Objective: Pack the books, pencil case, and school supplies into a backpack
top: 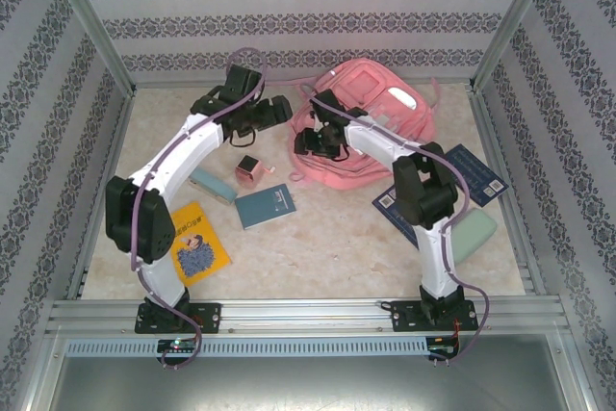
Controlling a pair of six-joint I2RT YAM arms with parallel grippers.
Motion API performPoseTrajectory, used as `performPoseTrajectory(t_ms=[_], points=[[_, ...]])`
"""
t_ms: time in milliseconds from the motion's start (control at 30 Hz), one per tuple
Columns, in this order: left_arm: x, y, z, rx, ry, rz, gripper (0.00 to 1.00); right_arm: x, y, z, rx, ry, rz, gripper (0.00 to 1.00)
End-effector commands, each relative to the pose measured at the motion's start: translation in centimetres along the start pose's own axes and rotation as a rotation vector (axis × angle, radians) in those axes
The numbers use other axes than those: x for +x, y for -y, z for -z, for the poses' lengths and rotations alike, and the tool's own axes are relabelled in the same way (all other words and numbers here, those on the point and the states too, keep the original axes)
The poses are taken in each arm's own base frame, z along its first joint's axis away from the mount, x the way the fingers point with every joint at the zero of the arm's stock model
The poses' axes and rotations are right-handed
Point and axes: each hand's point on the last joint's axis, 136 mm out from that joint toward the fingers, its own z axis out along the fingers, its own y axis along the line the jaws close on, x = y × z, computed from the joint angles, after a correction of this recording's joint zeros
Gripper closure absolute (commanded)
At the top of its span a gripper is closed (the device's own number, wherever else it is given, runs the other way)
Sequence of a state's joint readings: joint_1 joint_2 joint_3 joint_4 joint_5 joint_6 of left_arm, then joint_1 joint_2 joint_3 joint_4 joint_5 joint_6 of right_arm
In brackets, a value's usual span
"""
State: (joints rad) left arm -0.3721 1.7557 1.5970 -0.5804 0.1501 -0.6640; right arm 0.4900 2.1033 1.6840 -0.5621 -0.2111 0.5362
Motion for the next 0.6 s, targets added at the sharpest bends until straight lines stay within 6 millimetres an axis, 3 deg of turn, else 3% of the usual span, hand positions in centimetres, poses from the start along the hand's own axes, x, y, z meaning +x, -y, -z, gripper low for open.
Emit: performPoseTrajectory(t_ms=[0, 33, 233, 467, 500, 567], points=[[2.5, 0.3, -0.2, 0.032, -0.004, 0.015, 0.08, -1.9, 2.4, 6.6, 0.093, 0.151, 0.021, 0.38], [3.3, 0.4, 0.1, 0.038, -0.002, 0.018, 0.0, -1.6, 3.4, 7.8, 0.114, 0.169, 0.01, 0.37], [7.5, 1.3, 0.8, 0.063, -0.013, -0.001, 0.0, 2.4, 10.5, 12.3, 0.204, 0.209, -0.101, 0.26], [11.1, 2.6, 1.7, 0.063, -0.021, -0.061, 0.0, 9.7, 19.0, 13.5, 0.302, 0.16, -0.262, 0.09], [11.3, 2.6, 1.7, 0.064, -0.021, -0.067, 0.0, 10.5, 19.7, 13.5, 0.313, 0.159, -0.278, 0.02], [12.0, 2.5, 1.8, 0.057, -0.031, -0.083, 0.0, 12.2, 20.8, 13.5, 0.317, 0.149, -0.315, 0.02]])
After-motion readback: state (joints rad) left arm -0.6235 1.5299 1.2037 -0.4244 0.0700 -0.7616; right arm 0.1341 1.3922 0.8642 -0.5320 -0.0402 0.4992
